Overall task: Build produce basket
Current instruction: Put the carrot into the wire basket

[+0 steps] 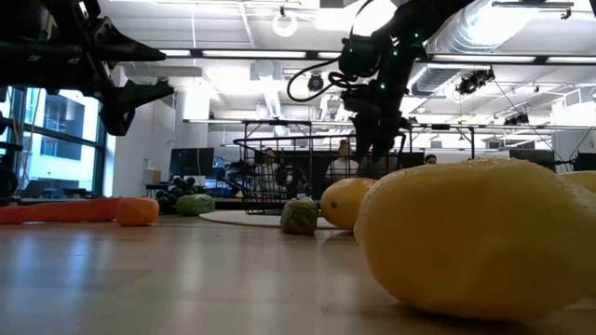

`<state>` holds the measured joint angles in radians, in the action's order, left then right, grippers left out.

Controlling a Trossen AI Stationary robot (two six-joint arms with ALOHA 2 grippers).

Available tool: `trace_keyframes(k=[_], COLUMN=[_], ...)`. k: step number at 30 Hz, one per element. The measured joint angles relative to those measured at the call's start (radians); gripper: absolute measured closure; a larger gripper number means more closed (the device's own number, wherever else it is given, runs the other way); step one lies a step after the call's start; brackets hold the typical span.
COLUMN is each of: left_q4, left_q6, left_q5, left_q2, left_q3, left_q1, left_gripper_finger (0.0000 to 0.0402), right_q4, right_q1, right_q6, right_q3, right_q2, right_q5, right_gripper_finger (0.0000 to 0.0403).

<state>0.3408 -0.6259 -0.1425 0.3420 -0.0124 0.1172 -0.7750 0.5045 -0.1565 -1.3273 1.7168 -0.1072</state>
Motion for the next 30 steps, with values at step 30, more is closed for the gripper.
trace_keyframes(k=[30], left_q4=[-1.129], left_q6=[0.029], left_q5=[0.003], left_q2=[0.174], left_q3=[-0.567], left_q1=[0.0], left_gripper_finger=[0.017], right_q4=[-0.112], right_q1=[-0.052], right_q6=[-0.151], right_q3=[-0.29], right_q2=[-0.011], right_q5=[-0.088], right_gripper_finger=[0.0098])
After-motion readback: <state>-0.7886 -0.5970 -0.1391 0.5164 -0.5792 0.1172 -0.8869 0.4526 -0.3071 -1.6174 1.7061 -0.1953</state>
